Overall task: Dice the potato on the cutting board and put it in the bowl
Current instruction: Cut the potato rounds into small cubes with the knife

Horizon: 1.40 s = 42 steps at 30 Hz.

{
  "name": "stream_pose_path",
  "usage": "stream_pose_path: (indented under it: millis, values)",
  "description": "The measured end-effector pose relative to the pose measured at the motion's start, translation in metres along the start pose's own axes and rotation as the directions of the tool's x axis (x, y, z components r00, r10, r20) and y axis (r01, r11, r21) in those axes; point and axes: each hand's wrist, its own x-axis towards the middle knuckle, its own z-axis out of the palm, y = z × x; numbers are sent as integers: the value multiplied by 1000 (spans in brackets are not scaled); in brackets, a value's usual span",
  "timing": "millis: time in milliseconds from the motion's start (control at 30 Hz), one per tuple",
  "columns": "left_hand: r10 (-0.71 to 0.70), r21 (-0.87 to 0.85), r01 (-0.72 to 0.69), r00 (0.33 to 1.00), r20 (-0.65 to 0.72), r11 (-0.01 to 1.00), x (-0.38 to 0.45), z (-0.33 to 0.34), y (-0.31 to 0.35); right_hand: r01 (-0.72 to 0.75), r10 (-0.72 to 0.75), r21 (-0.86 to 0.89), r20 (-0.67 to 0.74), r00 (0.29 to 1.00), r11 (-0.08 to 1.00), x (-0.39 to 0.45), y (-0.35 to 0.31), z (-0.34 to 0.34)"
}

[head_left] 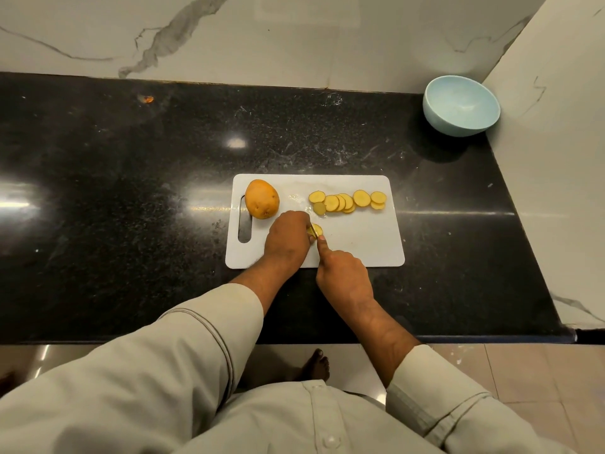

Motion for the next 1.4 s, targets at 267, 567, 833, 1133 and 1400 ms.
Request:
stream_pose_path:
  millis: [267,567,833,1133,1400]
  values:
    - [-21,38,20,999,26,999,7,-2,0,10,-8,-38,39,999,999,12,-9,-8]
    - [-13,32,12,1000,22,999,6,-1,-1,0,1,-12,57,998,1000,-16,6,2]
    - [-30,-42,30,1000,9,999,5,1,-6,19,-19,1,70,997,1000,-42,18,8]
    - [-106,-279,75,990,-97,957,-6,10,-16,-6,8,46,-46,999,999,-42,16,-6]
    - [-81,-271,58,994,-75,961,-10,6,-16,6,-6,2,-18,1000,1000,-8,-4,-5]
